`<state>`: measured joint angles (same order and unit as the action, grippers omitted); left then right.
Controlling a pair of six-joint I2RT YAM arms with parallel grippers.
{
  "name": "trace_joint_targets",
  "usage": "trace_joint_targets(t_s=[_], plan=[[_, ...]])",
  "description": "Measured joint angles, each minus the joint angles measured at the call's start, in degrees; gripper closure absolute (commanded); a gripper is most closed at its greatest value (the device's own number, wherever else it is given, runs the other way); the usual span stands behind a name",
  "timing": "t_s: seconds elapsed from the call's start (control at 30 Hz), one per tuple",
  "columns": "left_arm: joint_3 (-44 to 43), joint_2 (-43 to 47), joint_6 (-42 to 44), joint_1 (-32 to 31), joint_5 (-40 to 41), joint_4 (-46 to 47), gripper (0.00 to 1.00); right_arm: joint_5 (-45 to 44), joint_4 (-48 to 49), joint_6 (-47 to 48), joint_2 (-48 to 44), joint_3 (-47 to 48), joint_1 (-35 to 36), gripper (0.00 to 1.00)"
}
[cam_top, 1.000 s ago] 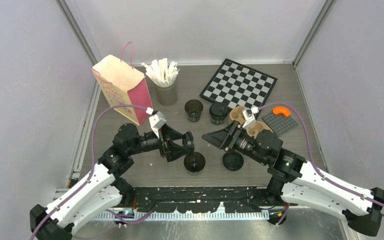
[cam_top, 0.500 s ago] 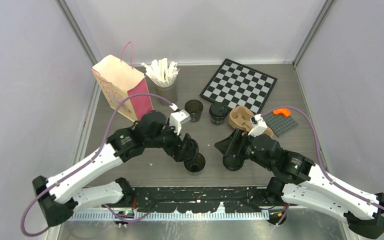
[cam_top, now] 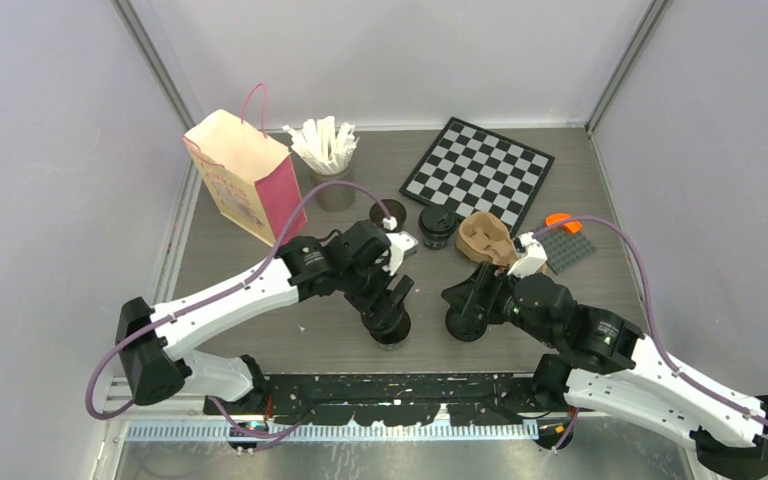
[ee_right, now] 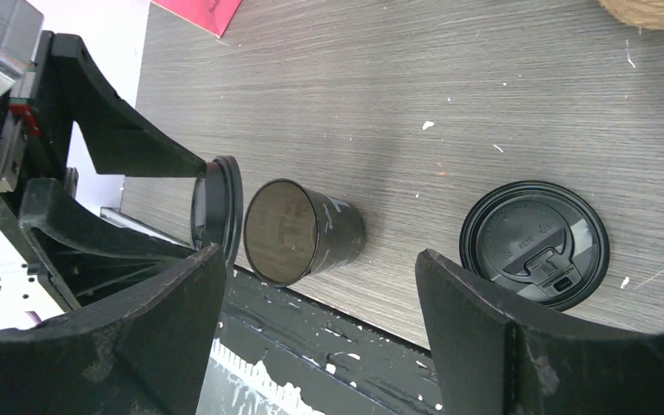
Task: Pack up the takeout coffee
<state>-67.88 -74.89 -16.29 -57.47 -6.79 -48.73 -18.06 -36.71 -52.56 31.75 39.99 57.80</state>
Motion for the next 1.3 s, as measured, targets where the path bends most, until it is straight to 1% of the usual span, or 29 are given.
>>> trace_joint_targets(t_s=[0.43,0.87,1.3], plan=[[-4.8,-8.4,-0.1,-3.9,2.8,-3.3,0.31,-0.9,-2.4,0.2,-2.6,0.0,0.0,0.15],[-5.3,-11.1,0.0,-4.3,3.2,-4.3,0.28,-0.9,-2.4,0.2,-2.8,0.0,0.0,0.15],[-5.9,-13.1,0.0,-4.3,3.6,-4.7,0.22,-0.8,-2.3,0.2,-3.0,0.0,0.0,0.15]])
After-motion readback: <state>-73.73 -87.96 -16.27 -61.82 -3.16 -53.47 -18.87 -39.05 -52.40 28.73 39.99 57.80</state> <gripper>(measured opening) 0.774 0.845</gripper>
